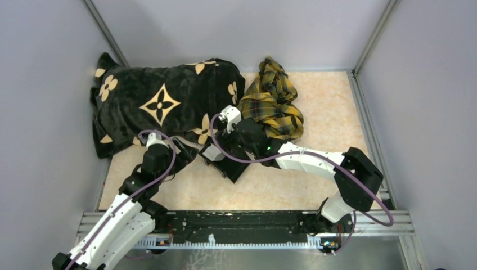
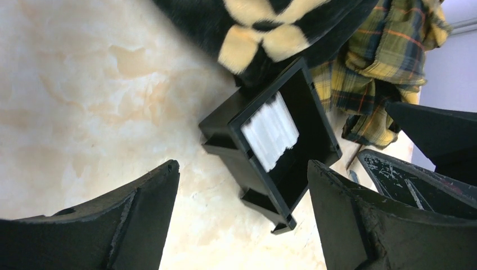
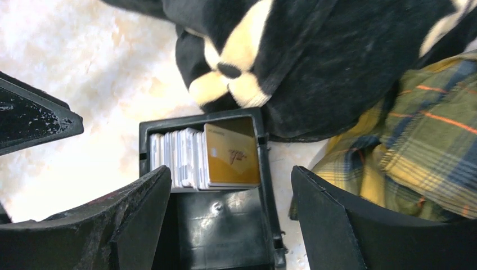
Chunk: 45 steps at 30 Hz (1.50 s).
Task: Put the credit cards into the card holder
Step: Pick up the credit card from the storage box.
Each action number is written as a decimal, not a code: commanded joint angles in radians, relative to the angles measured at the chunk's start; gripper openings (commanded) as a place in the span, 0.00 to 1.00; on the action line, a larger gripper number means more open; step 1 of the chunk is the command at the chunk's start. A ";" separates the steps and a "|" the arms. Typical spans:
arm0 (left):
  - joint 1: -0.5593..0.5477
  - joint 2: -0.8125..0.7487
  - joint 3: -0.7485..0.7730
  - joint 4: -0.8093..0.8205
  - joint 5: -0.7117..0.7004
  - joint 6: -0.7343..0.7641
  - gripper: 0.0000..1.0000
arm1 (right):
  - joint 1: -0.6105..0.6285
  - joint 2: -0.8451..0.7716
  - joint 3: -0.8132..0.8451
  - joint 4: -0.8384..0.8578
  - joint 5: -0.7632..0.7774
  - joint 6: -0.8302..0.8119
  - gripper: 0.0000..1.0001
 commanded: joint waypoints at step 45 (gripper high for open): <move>0.006 -0.030 -0.211 0.098 0.129 -0.139 0.70 | -0.112 0.372 0.264 -0.083 -0.444 0.173 0.56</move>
